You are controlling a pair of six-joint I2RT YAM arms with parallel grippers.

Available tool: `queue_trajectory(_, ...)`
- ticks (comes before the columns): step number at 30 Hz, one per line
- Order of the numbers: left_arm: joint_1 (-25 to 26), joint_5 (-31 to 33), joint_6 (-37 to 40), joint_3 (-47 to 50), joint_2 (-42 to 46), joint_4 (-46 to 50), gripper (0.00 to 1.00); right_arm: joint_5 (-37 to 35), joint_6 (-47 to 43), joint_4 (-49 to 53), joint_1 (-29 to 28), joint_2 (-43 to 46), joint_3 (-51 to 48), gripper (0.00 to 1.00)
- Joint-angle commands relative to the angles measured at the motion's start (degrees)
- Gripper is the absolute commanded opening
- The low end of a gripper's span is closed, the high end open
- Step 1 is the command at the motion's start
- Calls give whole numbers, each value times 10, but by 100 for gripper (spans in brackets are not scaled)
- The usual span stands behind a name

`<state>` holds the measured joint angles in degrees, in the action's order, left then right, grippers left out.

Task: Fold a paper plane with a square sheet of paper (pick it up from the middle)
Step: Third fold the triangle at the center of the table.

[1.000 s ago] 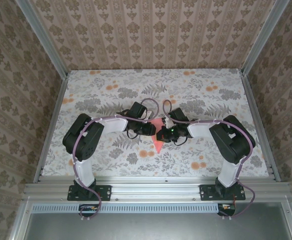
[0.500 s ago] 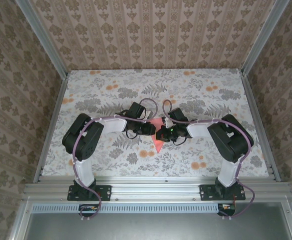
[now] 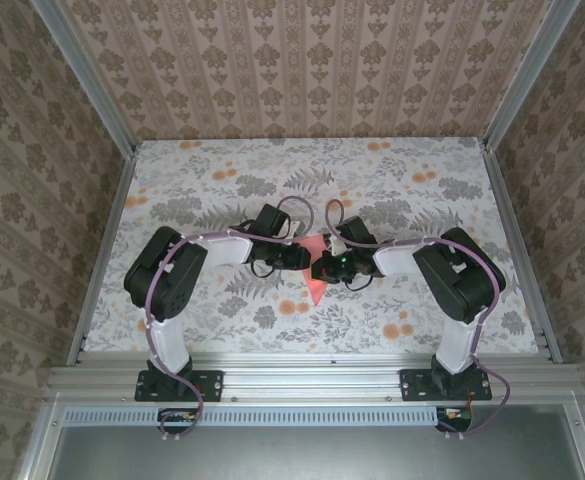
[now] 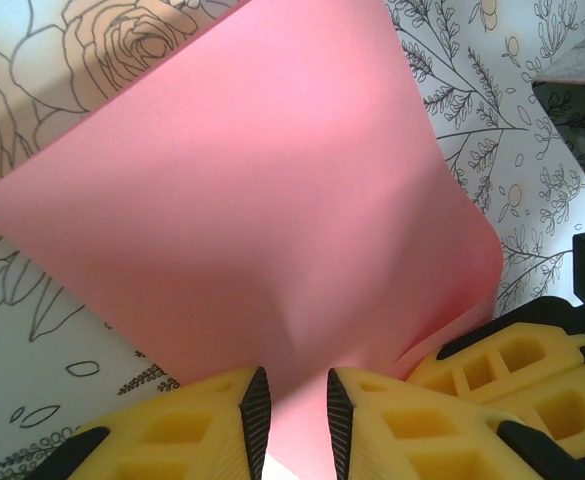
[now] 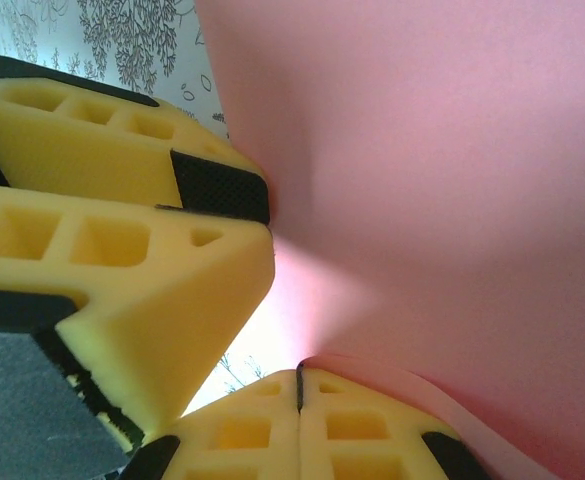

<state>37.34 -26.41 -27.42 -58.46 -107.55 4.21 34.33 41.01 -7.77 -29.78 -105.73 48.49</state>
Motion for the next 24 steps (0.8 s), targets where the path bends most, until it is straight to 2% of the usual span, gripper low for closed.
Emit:
queue_trajectory(1,-5,6,-11,19,-15,17,30,11,7,-27,-3,-5,-8,0)
queue_trajectory(8,-11,4,-18,26,-16,9,30,15,12,-37,-4,13,-21,0)
queue_trajectory(24,-19,-13,-32,34,-22,-10,31,35,37,-83,1,-10,-27,0)
